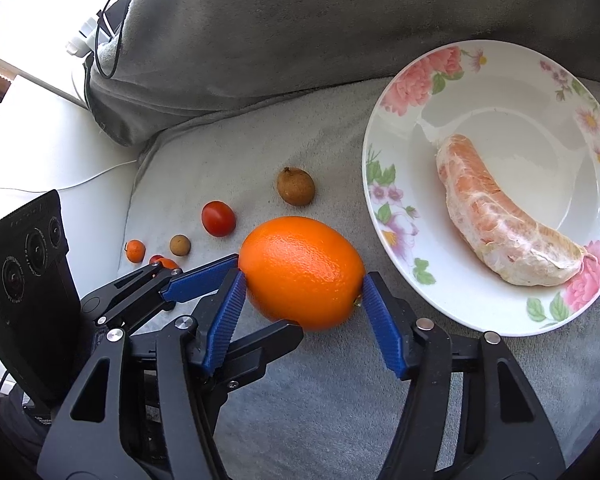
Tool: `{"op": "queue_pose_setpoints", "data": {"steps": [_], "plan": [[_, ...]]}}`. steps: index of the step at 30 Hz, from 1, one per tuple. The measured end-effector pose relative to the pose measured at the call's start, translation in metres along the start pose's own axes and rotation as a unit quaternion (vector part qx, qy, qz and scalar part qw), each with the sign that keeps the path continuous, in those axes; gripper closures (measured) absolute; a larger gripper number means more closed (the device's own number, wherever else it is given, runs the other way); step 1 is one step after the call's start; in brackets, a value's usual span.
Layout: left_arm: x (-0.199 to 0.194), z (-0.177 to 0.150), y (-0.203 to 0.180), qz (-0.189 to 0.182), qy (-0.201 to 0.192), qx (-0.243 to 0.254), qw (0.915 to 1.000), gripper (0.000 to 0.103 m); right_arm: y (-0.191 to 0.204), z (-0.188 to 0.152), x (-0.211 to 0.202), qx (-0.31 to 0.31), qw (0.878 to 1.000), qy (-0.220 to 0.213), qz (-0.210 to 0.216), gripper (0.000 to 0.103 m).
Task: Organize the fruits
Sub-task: 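Move the left gripper to the large orange and close around it, then place the large orange on the plate beside the segment and open the left gripper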
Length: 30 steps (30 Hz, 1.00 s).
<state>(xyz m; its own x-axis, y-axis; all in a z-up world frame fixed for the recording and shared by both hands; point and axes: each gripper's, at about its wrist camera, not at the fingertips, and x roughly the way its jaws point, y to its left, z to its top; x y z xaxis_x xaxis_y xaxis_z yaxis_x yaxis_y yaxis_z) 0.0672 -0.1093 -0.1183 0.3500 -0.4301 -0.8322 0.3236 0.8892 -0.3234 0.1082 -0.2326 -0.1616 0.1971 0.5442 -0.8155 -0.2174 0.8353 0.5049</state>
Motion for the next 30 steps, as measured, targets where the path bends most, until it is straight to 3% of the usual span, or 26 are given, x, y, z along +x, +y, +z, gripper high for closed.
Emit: {"op": "queue_pose_setpoints", "data": {"steps": [15, 30], "plan": [[-0.015, 0.005, -0.011, 0.011, -0.026, 0.022, 0.9994, 0.040, 0.011, -0.002, -0.021, -0.020, 0.999, -0.029, -0.004, 0.040], [-0.017, 0.044, -0.047, -0.006, -0.068, 0.059, 0.9959, 0.040, -0.013, 0.015, -0.079, -0.008, 0.997, -0.083, -0.007, 0.041]]}}
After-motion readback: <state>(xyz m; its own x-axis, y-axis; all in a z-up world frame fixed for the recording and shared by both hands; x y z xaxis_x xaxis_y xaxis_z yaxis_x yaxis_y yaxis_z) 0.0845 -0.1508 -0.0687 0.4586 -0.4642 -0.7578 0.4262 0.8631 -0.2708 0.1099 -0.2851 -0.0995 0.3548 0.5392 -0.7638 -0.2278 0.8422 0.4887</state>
